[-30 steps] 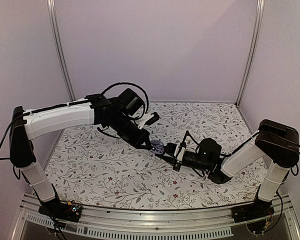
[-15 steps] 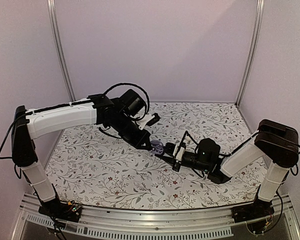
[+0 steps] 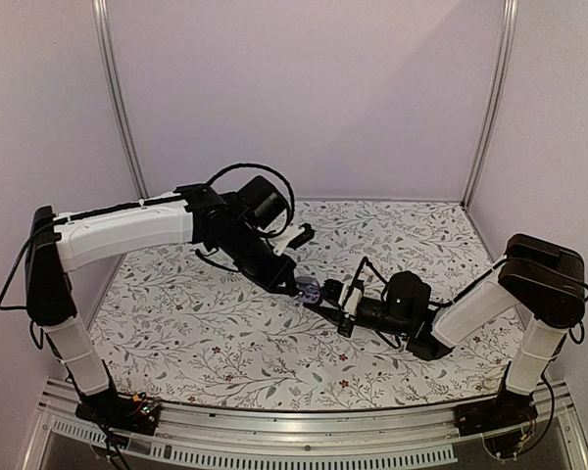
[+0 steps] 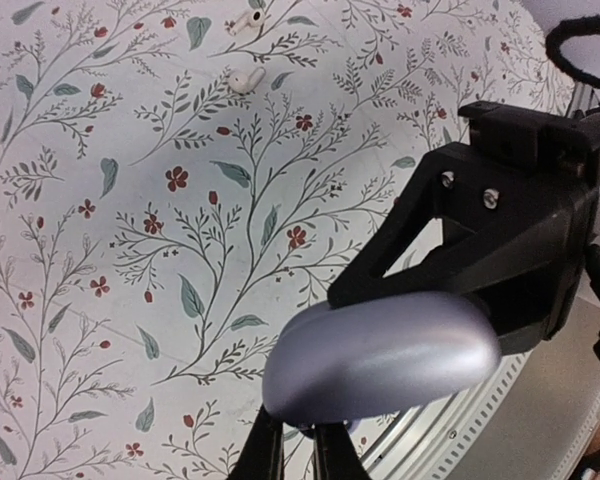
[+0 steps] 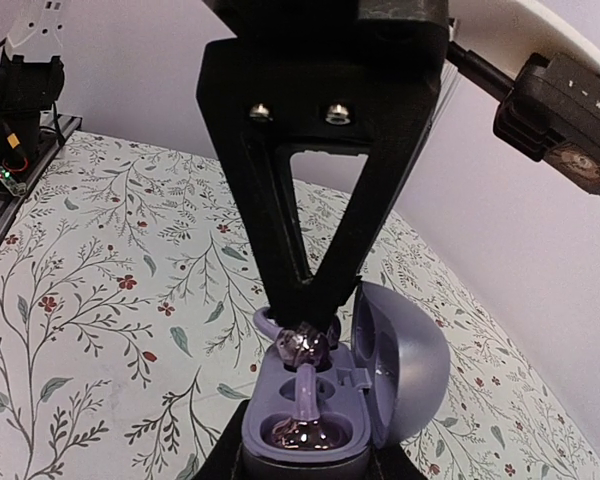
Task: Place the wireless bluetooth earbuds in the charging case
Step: Insert the left earbud into the left side groove of the charging case.
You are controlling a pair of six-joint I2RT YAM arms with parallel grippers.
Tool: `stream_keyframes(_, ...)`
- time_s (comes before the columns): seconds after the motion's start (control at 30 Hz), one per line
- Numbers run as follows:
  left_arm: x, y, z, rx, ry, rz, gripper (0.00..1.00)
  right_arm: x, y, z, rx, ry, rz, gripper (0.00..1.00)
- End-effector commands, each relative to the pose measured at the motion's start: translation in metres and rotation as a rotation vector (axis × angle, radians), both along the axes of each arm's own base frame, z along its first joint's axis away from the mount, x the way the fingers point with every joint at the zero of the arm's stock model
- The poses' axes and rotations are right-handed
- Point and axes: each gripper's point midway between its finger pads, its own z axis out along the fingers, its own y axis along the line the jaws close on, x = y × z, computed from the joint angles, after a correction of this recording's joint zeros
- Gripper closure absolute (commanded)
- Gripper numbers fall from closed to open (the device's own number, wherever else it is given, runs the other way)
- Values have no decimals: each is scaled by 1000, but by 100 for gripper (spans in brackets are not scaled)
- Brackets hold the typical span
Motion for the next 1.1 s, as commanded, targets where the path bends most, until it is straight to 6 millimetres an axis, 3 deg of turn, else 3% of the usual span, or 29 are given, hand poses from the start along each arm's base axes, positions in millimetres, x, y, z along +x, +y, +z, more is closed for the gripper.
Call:
stream_keyframes(0.0,-10,-2,-9,43,27,-12,96,3,7,34,108,-50,-6,100)
stream_keyframes(0.4,-2,-4,5,26,-8,16,85,1,6,33,108,-41,7,100)
stream_keyframes(1.07,7,3,25,4,-54,38,77,-3,8,29,105,-19,26,100)
